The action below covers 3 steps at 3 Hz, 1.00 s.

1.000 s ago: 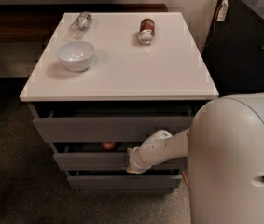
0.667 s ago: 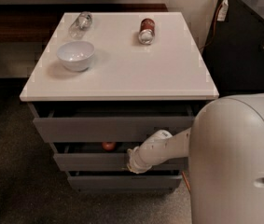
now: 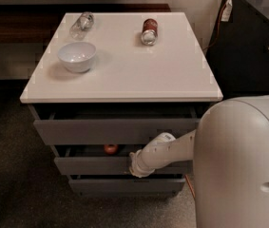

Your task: Pick apple from middle drawer and place on counter

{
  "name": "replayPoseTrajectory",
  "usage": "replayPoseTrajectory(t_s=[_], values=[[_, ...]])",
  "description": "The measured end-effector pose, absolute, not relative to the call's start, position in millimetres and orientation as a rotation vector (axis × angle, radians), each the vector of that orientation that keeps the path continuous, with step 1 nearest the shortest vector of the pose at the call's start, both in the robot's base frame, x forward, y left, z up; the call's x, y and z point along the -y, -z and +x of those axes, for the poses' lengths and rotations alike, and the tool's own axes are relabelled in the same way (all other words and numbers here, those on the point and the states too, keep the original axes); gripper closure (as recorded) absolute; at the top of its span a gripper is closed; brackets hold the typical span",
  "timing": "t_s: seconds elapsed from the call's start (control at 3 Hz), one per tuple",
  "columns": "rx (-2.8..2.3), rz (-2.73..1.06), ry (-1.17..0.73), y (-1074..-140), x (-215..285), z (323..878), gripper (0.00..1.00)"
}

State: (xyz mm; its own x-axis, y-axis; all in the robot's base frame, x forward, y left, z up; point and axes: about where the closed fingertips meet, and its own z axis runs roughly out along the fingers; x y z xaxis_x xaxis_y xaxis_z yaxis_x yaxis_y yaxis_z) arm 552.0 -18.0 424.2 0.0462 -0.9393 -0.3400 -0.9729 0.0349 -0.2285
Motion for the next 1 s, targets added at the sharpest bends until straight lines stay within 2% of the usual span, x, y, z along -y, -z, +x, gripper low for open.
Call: replayPoseTrajectory(t_s=[1.0], values=[[-1.921, -1.933, -0.114, -428.5, 18.0, 551.9, 1.0]])
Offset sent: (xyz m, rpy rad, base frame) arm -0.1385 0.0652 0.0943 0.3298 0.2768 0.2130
